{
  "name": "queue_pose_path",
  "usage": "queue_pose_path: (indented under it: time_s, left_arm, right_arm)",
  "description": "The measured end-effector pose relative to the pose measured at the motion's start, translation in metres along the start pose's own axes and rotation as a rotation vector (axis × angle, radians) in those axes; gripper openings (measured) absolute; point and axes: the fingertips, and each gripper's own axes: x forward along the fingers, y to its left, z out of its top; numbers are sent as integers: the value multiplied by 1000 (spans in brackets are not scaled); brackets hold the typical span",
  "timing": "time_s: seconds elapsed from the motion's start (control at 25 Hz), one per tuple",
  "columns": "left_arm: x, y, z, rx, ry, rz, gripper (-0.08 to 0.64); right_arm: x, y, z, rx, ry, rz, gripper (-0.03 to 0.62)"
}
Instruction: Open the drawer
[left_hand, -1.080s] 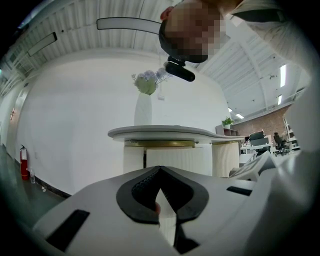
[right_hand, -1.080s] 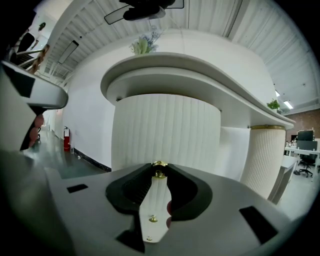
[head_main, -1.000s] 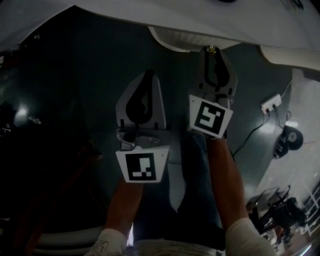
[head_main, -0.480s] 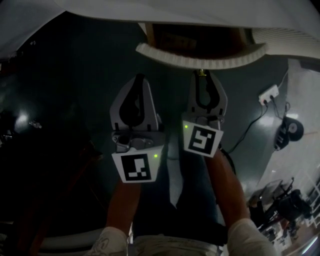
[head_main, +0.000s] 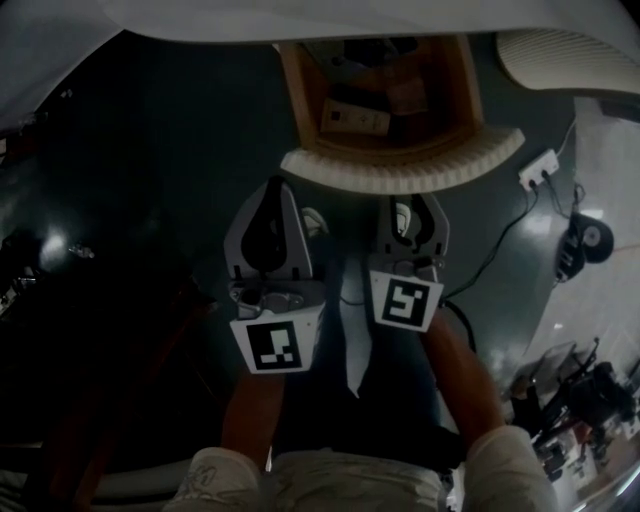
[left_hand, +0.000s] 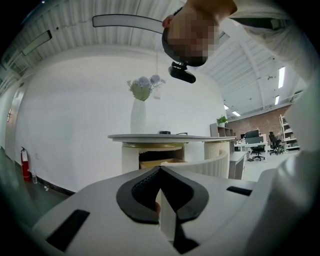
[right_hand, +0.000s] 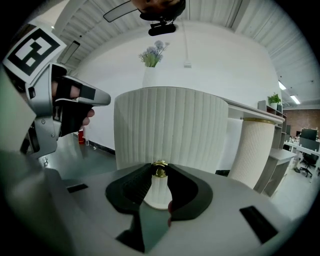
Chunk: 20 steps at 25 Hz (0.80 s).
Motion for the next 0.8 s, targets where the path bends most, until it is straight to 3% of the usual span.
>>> queue_pose_path:
  time_s: [0.44,0.8]
  left_arm:
    - [-3,-11,27,1,-3,-4,2]
    - [-3,-20,48,1,-23,-24,2]
  right_arm:
    - [-21,-1,-10,-40,74,56,106]
    - [-20,-2,-15,-51,113,43,106]
